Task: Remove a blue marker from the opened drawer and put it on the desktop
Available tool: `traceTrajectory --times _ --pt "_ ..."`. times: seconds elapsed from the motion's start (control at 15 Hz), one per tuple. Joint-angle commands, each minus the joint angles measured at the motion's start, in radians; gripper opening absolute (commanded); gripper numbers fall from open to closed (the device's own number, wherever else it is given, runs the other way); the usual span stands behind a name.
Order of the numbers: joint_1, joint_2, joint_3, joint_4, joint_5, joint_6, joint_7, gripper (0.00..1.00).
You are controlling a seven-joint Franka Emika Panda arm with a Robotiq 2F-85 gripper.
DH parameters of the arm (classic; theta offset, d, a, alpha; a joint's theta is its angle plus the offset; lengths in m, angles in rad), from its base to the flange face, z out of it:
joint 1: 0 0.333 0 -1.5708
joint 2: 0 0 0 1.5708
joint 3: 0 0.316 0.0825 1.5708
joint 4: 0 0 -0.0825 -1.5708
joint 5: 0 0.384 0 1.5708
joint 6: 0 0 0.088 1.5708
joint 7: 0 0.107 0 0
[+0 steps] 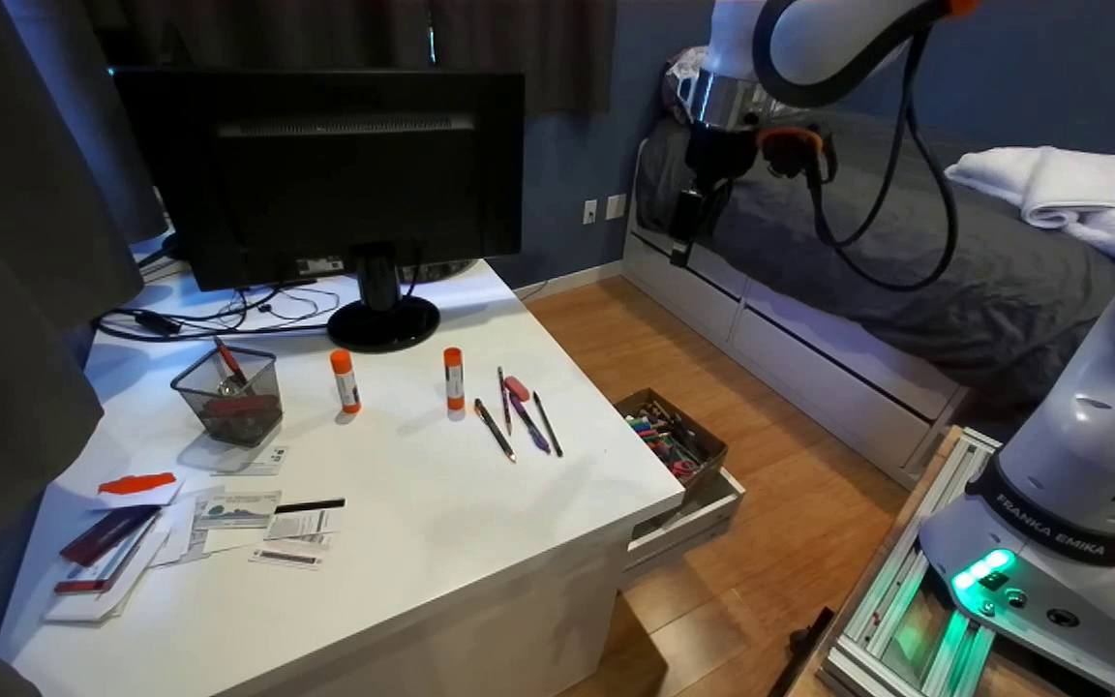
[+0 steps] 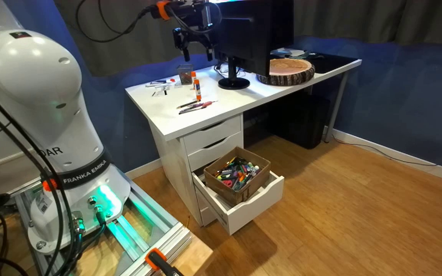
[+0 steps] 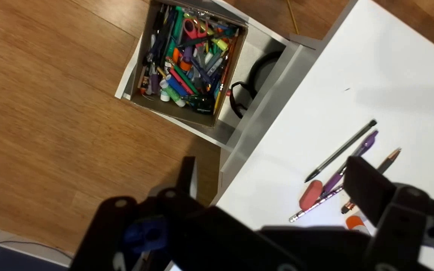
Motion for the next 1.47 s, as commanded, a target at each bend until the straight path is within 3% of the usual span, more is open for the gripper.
traceTrajectory --times 0.0,0.27,0.33,0.93,1.4 --pt "-0.004 0.093 -0.062 -0.019 0.061 0.105 -0.142 1.0" --pt "0.005 0.222 -0.103 -0.019 0.202 0.164 -0.31 1.0" --pt "-0.015 0.159 -0.075 -0.028 0.128 0.132 -0.224 1.0" --pt "-0.023 0.254 -0.084 0.01 0.171 0.125 -0.298 1.0" --pt "-0.153 0.528 -0.12 0.147 0.235 0.028 -0.545 1.0"
